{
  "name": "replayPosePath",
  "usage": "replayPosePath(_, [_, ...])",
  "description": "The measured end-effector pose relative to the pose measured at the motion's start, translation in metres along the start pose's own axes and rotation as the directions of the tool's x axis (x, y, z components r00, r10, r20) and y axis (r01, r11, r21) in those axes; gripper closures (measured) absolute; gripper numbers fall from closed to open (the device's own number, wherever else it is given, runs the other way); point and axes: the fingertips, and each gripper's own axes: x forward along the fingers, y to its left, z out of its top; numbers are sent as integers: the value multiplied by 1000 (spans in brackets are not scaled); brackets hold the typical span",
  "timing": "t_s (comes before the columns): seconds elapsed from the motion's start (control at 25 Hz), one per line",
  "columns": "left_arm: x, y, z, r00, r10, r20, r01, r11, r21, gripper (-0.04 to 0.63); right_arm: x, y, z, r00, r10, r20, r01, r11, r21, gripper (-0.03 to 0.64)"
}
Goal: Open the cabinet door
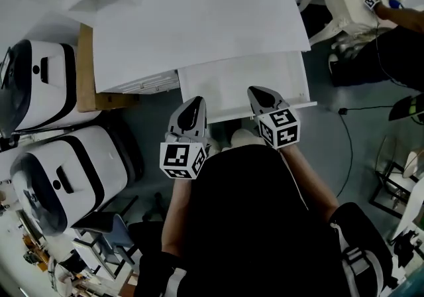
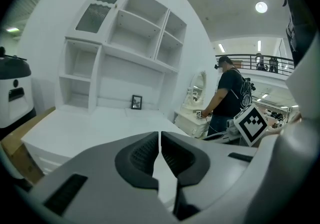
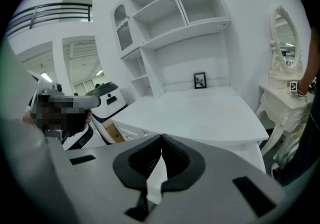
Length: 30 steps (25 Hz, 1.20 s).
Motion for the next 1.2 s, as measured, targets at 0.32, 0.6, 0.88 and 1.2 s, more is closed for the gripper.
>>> replayPosePath(0.32, [0,10,17,998,44,39,-44,999,4,563,-3,12,54,992,65,104,-61,997,-43,601])
replayPosePath(0.6, [-1,20,35,994,73,77,-74,997,6,563,-11,21,96,976,107,190,-95,993,-75,601])
replayPosePath(0.88, [-3,25,45,992,87,95,-87,996,3,563,-21,27,124,955,123,271,-95,989,-114,601])
replayPosePath(1.2, [-4,24,46,989,98,107,-98,995,-7,563,-31,37,126,944,176,280,-143,980,-136,603])
